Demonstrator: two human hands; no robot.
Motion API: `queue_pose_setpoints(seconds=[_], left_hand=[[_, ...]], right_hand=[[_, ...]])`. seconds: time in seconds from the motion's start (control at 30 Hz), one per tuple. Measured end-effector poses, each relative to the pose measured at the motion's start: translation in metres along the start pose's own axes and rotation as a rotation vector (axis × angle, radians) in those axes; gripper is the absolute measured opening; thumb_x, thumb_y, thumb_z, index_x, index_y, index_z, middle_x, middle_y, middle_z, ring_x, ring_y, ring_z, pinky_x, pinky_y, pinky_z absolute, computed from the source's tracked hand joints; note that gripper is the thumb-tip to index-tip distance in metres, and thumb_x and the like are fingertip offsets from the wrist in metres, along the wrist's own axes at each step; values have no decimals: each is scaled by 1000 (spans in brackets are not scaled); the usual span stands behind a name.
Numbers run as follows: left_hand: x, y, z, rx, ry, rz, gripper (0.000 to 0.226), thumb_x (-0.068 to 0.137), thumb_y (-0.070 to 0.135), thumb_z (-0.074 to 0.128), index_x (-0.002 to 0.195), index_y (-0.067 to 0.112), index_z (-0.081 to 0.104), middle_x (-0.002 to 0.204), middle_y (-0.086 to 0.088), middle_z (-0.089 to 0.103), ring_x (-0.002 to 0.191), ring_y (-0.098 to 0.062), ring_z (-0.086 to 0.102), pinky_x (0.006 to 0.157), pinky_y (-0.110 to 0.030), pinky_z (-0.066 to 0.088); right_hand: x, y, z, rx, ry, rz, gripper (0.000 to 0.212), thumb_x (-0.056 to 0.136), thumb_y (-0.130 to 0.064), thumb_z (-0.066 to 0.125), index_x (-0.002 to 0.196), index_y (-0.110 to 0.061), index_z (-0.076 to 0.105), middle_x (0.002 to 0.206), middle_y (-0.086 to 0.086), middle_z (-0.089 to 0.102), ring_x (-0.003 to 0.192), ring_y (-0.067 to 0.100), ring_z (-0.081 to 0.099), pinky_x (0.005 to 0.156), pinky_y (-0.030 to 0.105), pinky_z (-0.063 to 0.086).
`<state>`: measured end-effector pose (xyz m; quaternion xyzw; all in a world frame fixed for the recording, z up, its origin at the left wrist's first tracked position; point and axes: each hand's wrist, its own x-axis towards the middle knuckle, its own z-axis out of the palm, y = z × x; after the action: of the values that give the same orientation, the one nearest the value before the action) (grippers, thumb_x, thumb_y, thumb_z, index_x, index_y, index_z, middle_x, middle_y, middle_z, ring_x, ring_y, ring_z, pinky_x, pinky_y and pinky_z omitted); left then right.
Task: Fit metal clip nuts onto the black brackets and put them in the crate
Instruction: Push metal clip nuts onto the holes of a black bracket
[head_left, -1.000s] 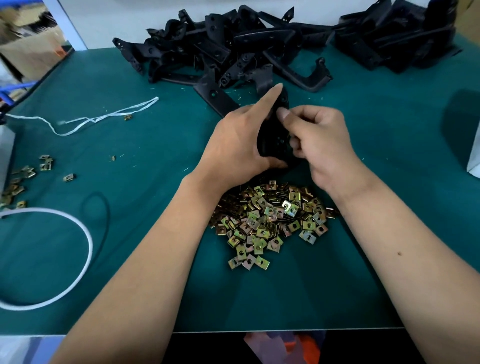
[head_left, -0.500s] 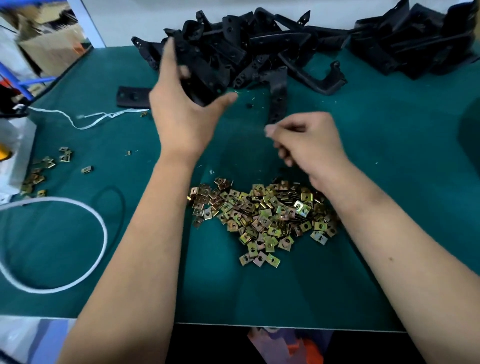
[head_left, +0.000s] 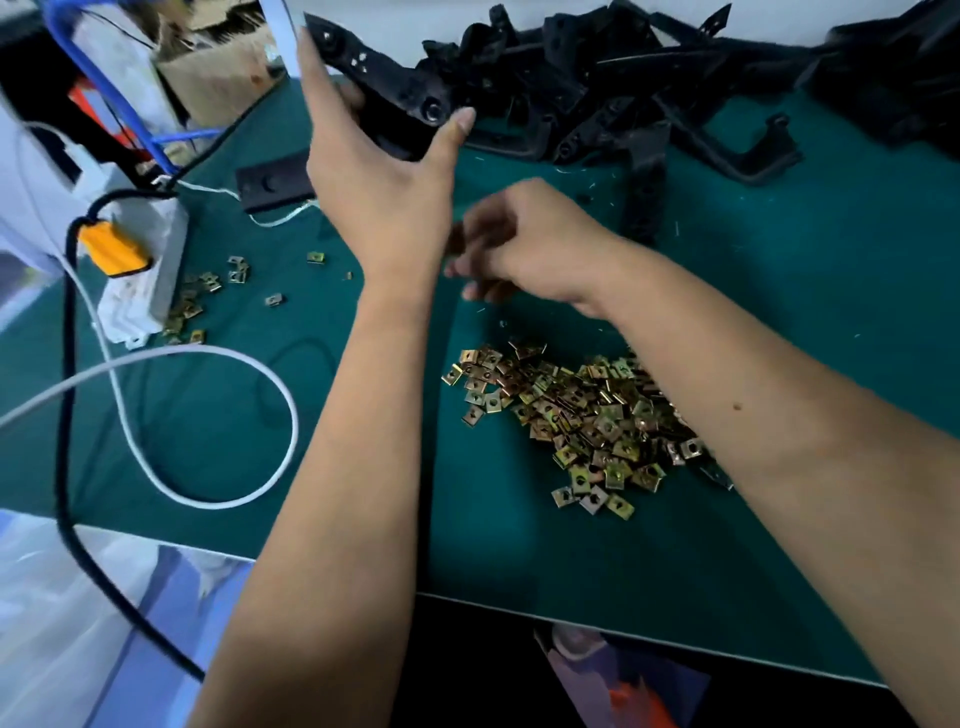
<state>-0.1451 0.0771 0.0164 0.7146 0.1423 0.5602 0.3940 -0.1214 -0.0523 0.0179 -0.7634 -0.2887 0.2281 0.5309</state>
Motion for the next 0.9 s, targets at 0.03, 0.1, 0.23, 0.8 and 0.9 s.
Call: queue_pose_setpoints(seconds=[0.03, 0.1, 0.23, 0.8, 0.9], left_hand=[[-2, -1, 4, 16, -69, -30, 114, 66, 45, 93, 153, -5, 37, 142, -4, 60, 128, -1, 46, 102, 4, 19], [-8, -3, 11, 62, -204, -106, 118, 65, 51, 92, 157, 4, 34, 133, -2, 65, 123, -12, 57, 103, -4, 33], [-20, -8, 26, 131, -430, -188, 119, 64, 53, 93, 158, 12, 34, 96, 20, 57, 97, -4, 57, 82, -8, 41], [-58, 8, 42, 152, -846, 45, 121, 63, 54, 93, 160, 17, 31, 126, 0, 67, 122, -16, 59, 108, -34, 46], [-61, 9, 43, 170, -865, 70, 120, 64, 52, 93, 160, 16, 30, 128, -3, 66, 123, -18, 59, 108, -33, 46]], right_hand=[[-6, 4, -10, -180, -46, -17, 12, 91, 1, 71, 103, -3, 71, 92, 14, 77, 76, 23, 73, 63, 30, 57], [-17, 8, -26, -505, -180, -28, 16, 86, -18, 82, 101, -23, 78, 91, -5, 79, 78, 7, 72, 68, 22, 56], [-34, 12, -29, -693, -320, -11, 17, 79, -36, 87, 92, -37, 76, 85, -28, 71, 76, -11, 64, 62, 4, 45], [-94, 66, -87, 140, 375, -21, 24, 94, 7, 65, 106, -10, 76, 82, 5, 74, 77, 12, 70, 70, 19, 56], [-94, 66, -87, 253, 378, 10, 22, 92, 10, 66, 103, -6, 76, 83, 9, 75, 79, 15, 73, 73, 20, 58]])
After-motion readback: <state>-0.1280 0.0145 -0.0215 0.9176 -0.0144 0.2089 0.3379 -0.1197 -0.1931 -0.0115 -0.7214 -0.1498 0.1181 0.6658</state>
